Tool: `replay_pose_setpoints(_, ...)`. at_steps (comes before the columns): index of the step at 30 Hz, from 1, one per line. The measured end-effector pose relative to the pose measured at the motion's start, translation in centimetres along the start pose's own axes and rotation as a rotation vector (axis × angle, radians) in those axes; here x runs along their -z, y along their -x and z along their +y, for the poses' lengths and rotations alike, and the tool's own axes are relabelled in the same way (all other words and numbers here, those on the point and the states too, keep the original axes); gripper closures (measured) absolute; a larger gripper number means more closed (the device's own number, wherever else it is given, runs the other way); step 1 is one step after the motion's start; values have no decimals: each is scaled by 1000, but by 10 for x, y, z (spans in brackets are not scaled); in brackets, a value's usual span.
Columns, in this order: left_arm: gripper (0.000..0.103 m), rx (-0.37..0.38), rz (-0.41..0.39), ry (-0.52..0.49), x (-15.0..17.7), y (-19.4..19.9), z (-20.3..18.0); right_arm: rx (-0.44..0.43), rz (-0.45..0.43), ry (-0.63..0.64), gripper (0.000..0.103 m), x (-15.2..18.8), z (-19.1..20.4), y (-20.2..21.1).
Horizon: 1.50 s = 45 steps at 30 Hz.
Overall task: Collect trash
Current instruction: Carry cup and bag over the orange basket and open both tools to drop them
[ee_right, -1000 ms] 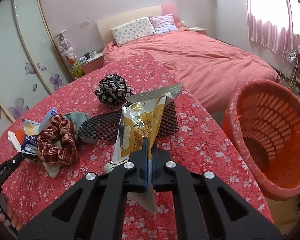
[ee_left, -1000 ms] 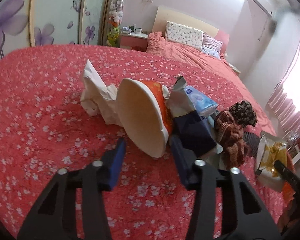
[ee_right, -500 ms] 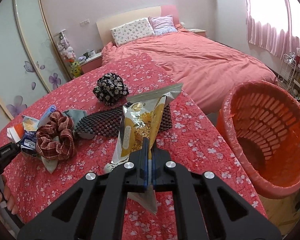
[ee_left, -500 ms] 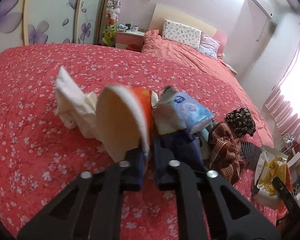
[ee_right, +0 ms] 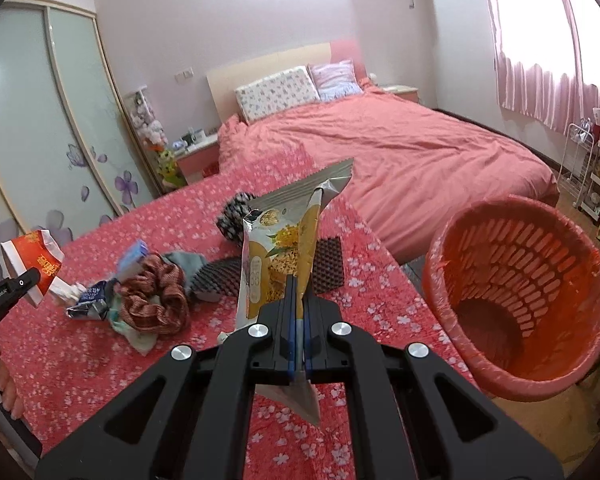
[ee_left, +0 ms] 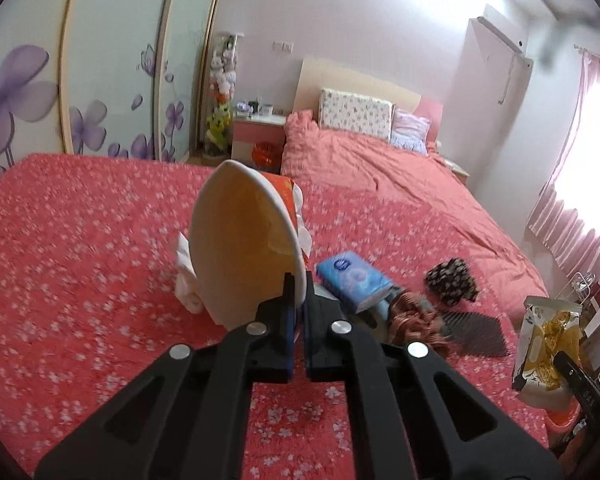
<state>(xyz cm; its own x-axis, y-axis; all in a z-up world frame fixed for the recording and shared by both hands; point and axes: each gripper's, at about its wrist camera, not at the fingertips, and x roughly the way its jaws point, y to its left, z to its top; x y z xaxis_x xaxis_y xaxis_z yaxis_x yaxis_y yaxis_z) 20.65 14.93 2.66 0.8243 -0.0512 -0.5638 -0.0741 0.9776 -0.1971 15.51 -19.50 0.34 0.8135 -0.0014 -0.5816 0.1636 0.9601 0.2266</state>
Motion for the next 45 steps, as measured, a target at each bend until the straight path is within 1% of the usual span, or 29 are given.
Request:
replay_pose_setpoints(4, 98, 28, -30, -15, -5, 25, -14, -7, -45, -7, 100, -6, -6, 19)
replay_pose_setpoints(7, 98, 72, -41, -32, -4, 42, -33, -6, -81, -19, 100, -9, -14, 35)
replay_pose_setpoints(13, 98, 195, -25, -79, 7, 62, -84, 30, -155, -43, 100, -16, -34, 64)
replay_pose_setpoints(20, 98, 332, 13, -145, 29, 69, -155, 110, -223, -85, 100, -19, -70, 87)
replay_pose_setpoints(25, 98, 426, 42, -184, 45, 66, -204, 171, -258, -121, 100, -20, -99, 96)
replay_pose_setpoints(30, 98, 511, 80, -210, 62, 62, -244, 231, -279, -141, 100, -21, -125, 98)
replay_pose_setpoints(41, 98, 649, 189, -293, 99, 18, -327, 304, -280, -215, 100, -15, -174, 84)
replay_pose_setpoints(45, 98, 673, 224, -324, 112, 1, -353, 315, -285, -228, 100, -12, -183, 85)
